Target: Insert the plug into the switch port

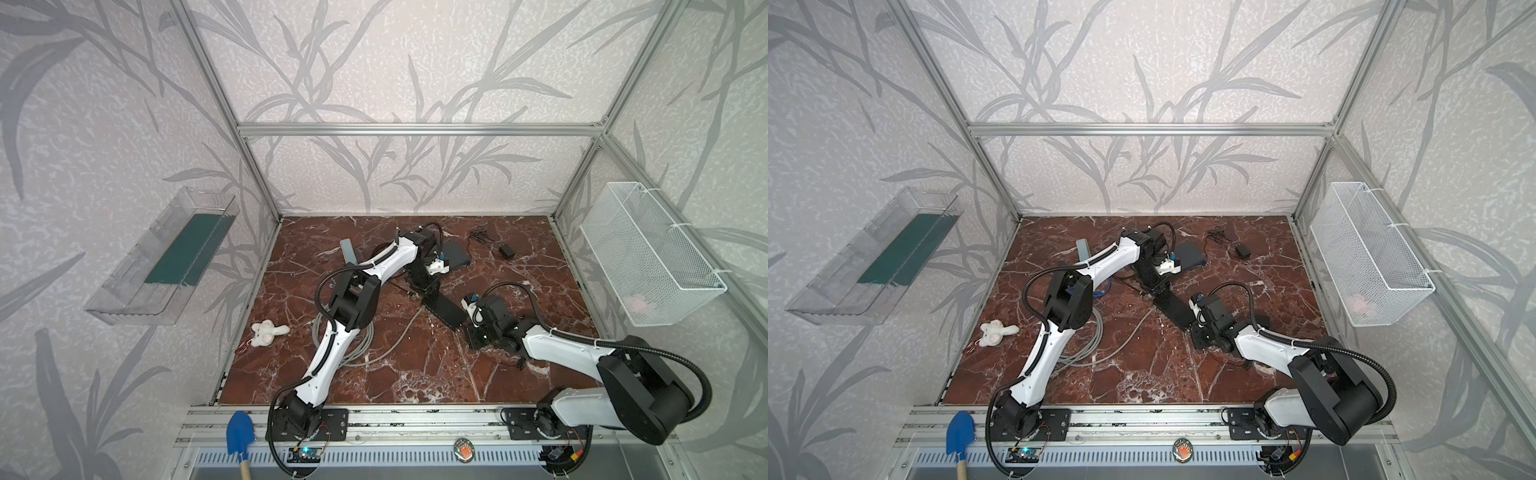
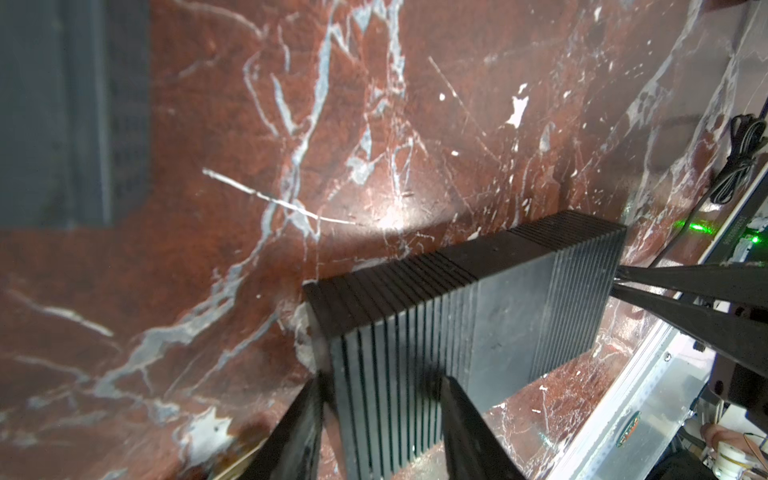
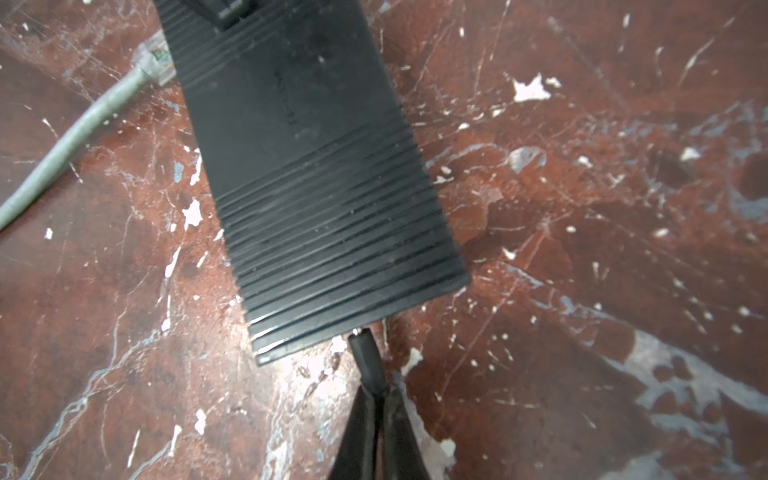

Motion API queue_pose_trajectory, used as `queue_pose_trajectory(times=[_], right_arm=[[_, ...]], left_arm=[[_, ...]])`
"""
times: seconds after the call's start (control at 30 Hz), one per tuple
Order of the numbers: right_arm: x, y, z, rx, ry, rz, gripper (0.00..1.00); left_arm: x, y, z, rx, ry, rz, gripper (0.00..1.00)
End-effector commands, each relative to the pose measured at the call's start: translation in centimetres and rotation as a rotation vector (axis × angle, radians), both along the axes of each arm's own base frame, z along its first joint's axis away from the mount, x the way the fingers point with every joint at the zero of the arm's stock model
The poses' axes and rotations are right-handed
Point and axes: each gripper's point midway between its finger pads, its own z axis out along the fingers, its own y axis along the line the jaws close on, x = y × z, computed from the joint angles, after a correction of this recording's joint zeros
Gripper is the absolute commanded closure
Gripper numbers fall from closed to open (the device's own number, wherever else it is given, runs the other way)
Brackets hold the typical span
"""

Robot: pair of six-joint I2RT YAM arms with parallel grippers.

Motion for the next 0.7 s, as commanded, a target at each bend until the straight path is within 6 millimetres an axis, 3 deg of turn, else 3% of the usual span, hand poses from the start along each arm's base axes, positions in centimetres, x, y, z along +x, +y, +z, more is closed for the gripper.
queue_pose_trajectory(times=[0.0,0.67], right_arm=[[1.9,1.9,2.0,0.065,-0.132,0.054,0.96],[3.3,5.0,3.7,0.097,-0.223,0.216,0.97]], left_arm=[[-4.0,-0.2,-4.4,0.064,0.145,-0.100,0.54],[-7.1,-3.0,-4.3,-0.038,0.202,-0.223,0.55]])
